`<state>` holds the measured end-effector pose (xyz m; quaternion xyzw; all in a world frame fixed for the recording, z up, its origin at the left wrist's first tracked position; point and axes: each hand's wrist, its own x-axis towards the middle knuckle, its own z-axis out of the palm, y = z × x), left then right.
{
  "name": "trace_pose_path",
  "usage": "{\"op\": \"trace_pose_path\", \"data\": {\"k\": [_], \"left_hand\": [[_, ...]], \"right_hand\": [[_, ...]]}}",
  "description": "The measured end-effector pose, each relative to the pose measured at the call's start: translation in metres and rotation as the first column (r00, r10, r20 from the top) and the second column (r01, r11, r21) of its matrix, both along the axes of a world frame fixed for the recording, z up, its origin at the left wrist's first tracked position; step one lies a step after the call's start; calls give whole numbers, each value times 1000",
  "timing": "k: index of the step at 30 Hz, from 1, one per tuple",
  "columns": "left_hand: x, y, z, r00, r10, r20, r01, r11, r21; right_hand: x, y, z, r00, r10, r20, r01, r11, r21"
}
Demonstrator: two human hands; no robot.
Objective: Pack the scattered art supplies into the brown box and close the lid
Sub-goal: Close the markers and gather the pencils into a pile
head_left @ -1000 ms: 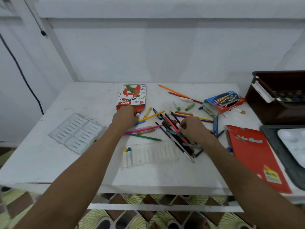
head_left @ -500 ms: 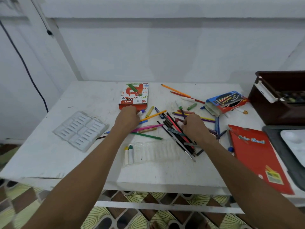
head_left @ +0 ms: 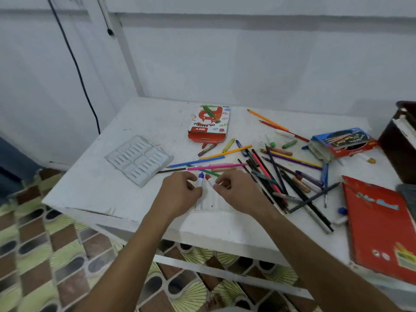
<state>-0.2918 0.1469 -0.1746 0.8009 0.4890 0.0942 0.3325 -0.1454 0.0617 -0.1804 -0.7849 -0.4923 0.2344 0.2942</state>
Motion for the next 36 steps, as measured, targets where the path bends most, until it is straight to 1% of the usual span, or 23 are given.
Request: {"op": "trace_pose_path", "data": {"k": [3, 6, 7, 9, 11, 14, 18, 21, 25, 27, 30, 34, 36], "left_hand": [[-6, -8, -2, 1000, 22, 17, -21, 999, -50], [-5, -13, -5, 999, 31, 28, -29, 998, -63], [-4, -15, -6, 999, 32, 30, -30, 998, -57], [0, -17, -8, 1000, 26, 16, -25, 999, -27], [3, -18, -9, 1000, 5, -31, -5, 1000, 21], [5, -19, -10, 996, -5, -83, 9, 999, 51], [6, -19, -11, 993, -13, -115, 23, 996, 85], [6, -17, -11, 994, -21, -111, 29, 997, 70], [5, -15, -12, 997, -60, -49, 61, 998, 11], [5, -14, -13, 993, -88, -77, 92, 995, 42], [3, -12, -13, 988, -88, -131, 101, 990, 96], [2, -11, -11, 985, -134, -105, 146, 983, 111], [3, -8, -10, 976, -175, -129, 191, 973, 130]], "right_hand": [[-10, 0, -9, 998, -36, -57, 34, 999, -25], [-17, -1, -12, 995, -47, -83, 45, 999, -28], [-18, -1, -12, 996, -42, -75, 41, 999, -23], [-20, -1, -13, 1000, -20, -12, 20, 999, -26], [-22, -2, -14, 999, -5, 37, 7, 999, -45], [-21, -2, -17, 999, -16, 38, 19, 997, -72], [-19, -2, -20, 997, -22, 77, 27, 998, -64], [-17, -5, -20, 1000, -21, 12, 22, 999, -37], [-18, -9, -21, 998, 47, -51, -47, 999, -2], [-17, -8, -22, 997, 57, -58, -58, 998, -8], [-15, -8, -22, 994, 71, -86, -73, 997, -22], [-12, -10, -23, 987, 108, -119, -111, 994, -19], [-12, -11, -24, 986, 125, -113, -129, 991, -29]]}}
